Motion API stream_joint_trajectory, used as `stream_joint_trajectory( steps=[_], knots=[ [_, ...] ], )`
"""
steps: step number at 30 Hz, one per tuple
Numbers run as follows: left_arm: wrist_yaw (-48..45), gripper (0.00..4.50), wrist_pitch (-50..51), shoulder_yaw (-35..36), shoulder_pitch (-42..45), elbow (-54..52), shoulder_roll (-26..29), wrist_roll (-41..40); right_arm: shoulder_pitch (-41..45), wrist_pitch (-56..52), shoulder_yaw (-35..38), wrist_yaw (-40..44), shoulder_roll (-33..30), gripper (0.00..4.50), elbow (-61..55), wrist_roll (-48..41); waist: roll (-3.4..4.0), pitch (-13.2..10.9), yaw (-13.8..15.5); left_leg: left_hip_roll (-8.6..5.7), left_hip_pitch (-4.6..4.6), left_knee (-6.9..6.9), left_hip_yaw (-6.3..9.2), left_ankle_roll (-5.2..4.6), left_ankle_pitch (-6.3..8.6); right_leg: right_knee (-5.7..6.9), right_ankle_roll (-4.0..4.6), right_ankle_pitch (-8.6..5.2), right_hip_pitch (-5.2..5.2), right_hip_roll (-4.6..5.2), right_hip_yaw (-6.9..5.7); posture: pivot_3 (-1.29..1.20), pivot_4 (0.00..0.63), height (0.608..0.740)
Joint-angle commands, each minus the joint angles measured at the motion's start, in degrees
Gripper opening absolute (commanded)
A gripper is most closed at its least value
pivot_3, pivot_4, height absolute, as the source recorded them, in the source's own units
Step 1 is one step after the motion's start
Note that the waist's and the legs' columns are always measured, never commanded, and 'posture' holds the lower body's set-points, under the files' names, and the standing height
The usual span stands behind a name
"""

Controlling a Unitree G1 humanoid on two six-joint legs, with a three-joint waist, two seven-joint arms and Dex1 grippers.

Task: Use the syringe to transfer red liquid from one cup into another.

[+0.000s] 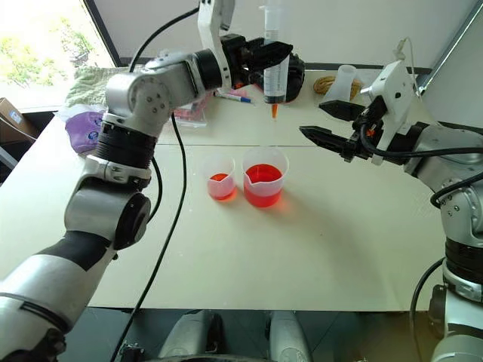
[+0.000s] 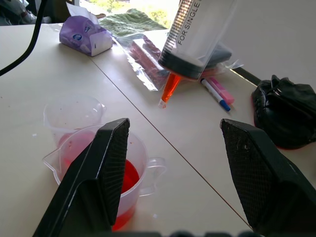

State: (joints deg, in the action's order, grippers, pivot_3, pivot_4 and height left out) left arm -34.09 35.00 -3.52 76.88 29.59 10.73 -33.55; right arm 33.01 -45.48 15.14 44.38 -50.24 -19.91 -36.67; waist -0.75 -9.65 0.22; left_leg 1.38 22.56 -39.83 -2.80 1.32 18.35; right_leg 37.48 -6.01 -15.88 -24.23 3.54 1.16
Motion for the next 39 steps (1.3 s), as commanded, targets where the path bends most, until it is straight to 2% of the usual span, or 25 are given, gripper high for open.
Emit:
stream_joint_trajectory(
  steps=[1,4,8,17,30,39],
  knots=[
    [-6.6,1.51,-8.7,-1.6,-2.5,-1.0,-1.5,4.1,-0.7,-0.9,3.3,-2.3,-0.1,3.06,-3.9,-1.9,0.00,0.0,0.1,0.00,0.00,0.00,0.00,-0.01,0.00,0.00,0.00,0.00,0.00,0.00,0.00,0.00,0.150,0.740],
    [-10.4,1.51,-13.8,-2.3,-5.8,-0.2,-2.6,6.8,-1.6,-1.7,4.2,-3.8,-0.1,3.06,-5.4,-2.7,0.00,0.0,0.3,0.00,0.03,-0.02,0.02,-0.05,0.03,-0.01,0.00,0.00,0.00,0.00,0.00,0.00,0.150,0.740],
    [-11.5,1.51,-13.0,-1.2,-9.6,-1.6,-4.4,6.8,-2.5,-2.8,4.9,-5.7,0.0,3.06,-7.1,-4.1,0.00,0.0,0.4,0.00,0.03,-0.05,0.11,-0.37,0.20,-0.01,0.00,0.00,0.00,0.00,0.01,0.00,0.150,0.740],
    [-14.9,1.51,-19.6,-6.5,-21.7,-11.2,-5.1,13.2,-2.5,-2.9,4.3,-7.7,-0.1,3.06,-7.4,-5.8,0.03,0.0,0.4,0.02,0.03,-0.07,0.19,-0.44,0.25,-0.01,0.00,0.00,0.02,0.01,0.02,0.00,0.150,0.740],
    [-11.0,1.51,-24.8,-5.2,-31.9,-18.7,-5.4,16.1,-1.2,-2.4,2.4,-6.9,-0.4,3.06,-6.0,-6.5,0.04,0.0,0.4,0.08,0.02,-0.11,0.19,-0.47,0.26,0.00,0.00,0.00,0.04,0.00,0.03,0.00,0.150,0.740],
    [-9.2,1.51,-31.0,-4.8,-38.0,-18.8,-5.1,17.8,0.2,-3.4,1.5,-7.1,0.2,3.06,-5.4,-7.7,0.04,0.0,0.4,0.12,0.02,-0.11,0.19,-0.47,0.26,0.00,0.00,0.00,0.04,0.00,0.02,0.00,0.150,0.740]
  ],
)
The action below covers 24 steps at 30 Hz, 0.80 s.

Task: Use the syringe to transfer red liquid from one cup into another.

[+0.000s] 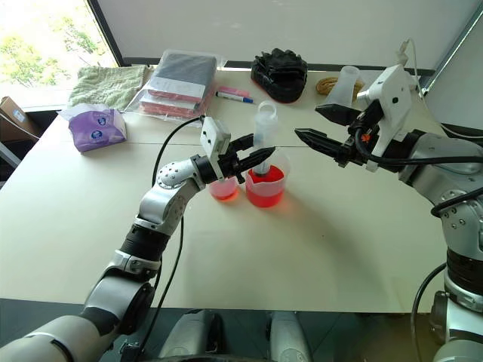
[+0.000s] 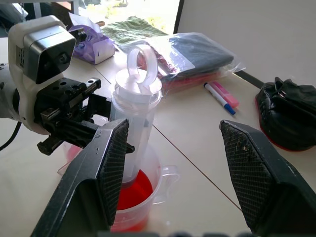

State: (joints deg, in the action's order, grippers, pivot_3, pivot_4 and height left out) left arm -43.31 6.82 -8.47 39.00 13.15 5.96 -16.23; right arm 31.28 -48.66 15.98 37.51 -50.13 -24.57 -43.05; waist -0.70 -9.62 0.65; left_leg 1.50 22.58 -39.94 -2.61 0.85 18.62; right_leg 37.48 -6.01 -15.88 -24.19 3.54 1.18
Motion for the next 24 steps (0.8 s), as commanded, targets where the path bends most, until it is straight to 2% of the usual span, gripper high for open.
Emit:
stream_joint_trajectory(
  steps=[1,16,24],
  knots=[
    [-0.1,1.51,-3.4,0.0,-0.4,-2.2,-0.4,0.7,2.6,-0.7,0.6,-0.5,0.4,3.06,-0.6,-1.9,0.00,0.0,0.0,0.00,0.00,0.00,0.00,0.00,0.00,0.00,0.00,0.00,0.00,0.00,0.00,0.00,0.150,0.740],
    [-0.3,1.51,-5.8,-0.9,-0.2,-0.8,-2.2,2.4,7.6,-10.1,-1.2,-10.7,7.8,3.06,-2.4,-7.9,0.00,0.0,0.0,0.02,0.00,-0.02,0.00,-0.04,0.02,0.00,0.00,0.00,0.03,0.00,-0.01,0.00,0.150,0.740],
    [-0.3,1.51,-5.8,-1.2,-0.8,-1.6,-2.0,2.5,8.1,-10.7,-3.6,-18.4,13.2,3.06,-3.5,-7.0,0.01,0.0,0.0,0.02,0.00,-0.02,0.01,-0.05,0.03,0.00,0.00,0.00,0.03,0.00,-0.01,0.00,0.150,0.740]
  ],
)
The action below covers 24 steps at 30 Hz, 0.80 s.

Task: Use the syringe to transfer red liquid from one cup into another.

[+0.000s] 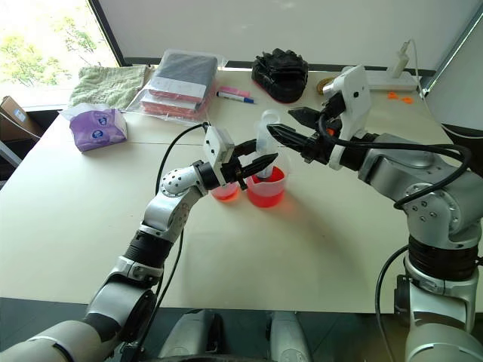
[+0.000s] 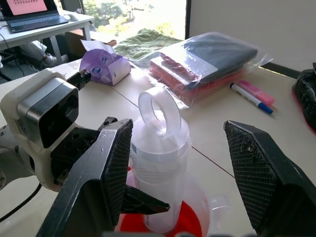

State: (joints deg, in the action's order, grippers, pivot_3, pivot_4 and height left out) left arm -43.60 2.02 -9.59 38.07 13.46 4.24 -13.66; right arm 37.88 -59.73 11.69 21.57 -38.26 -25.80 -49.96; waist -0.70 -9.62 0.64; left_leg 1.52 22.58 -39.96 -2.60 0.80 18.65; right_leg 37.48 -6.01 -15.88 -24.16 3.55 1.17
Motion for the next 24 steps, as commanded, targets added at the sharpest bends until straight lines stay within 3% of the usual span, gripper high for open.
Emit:
stream_joint_trajectory(
  steps=[1,16,24],
  knots=[
    [0.0,1.51,-0.9,-0.1,0.0,-2.1,-0.2,-0.1,1.6,0.4,0.6,-3.2,2.0,3.06,-2.3,-0.1,0.00,0.0,0.0,0.00,0.00,0.00,0.00,0.00,0.00,0.00,0.00,0.00,0.00,0.00,0.00,0.00,0.150,0.740],
    [0.1,1.51,-0.6,-0.6,-1.3,-3.6,0.0,0.3,2.3,1.6,-0.8,-8.0,5.6,3.06,-1.3,2.6,0.02,0.0,-0.1,0.00,-0.01,0.00,0.00,-0.04,0.02,0.00,0.00,0.00,0.00,-0.01,-0.01,0.00,0.150,0.740],
    [0.3,1.51,-0.4,-0.3,-1.1,-3.5,0.1,0.3,1.8,1.0,0.6,-5.7,2.8,3.06,-1.9,1.5,0.03,0.0,-0.1,0.00,0.00,0.01,0.00,-0.07,0.04,0.00,0.00,0.00,0.00,0.00,-0.01,0.00,0.150,0.740]
  ],
)
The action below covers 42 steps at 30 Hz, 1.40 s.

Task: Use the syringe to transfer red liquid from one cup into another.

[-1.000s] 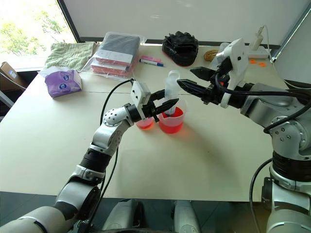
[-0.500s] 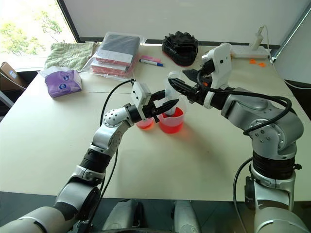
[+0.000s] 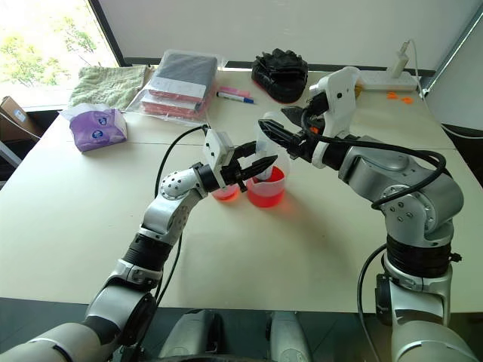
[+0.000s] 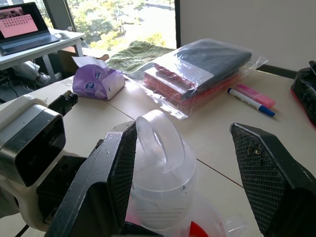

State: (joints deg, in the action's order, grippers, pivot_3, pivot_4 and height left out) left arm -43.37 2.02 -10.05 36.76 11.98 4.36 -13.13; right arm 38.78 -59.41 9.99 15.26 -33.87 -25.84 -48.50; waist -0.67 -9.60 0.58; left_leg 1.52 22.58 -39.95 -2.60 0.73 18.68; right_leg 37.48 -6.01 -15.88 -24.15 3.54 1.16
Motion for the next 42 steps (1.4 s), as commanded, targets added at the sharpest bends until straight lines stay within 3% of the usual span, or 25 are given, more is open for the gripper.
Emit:
stream_joint_trajectory(
  steps=[1,42],
  knots=[
    [0.1,1.51,-0.4,0.1,0.3,-2.0,-0.1,-0.3,0.8,0.8,2.4,0.8,-2.0,3.06,-1.7,0.2,0.00,0.0,0.0,0.00,0.00,0.00,0.00,0.00,0.00,0.00,0.00,0.00,0.00,0.00,0.00,0.00,0.150,0.740],
    [0.8,1.51,-0.4,0.0,0.4,-2.2,0.2,-0.4,-0.7,1.9,5.3,8.2,-9.8,3.06,1.0,0.4,0.00,0.0,0.0,0.01,0.00,0.00,0.00,-0.03,0.02,-0.02,0.00,0.00,0.00,0.00,0.00,0.00,0.150,0.740]
  ],
)
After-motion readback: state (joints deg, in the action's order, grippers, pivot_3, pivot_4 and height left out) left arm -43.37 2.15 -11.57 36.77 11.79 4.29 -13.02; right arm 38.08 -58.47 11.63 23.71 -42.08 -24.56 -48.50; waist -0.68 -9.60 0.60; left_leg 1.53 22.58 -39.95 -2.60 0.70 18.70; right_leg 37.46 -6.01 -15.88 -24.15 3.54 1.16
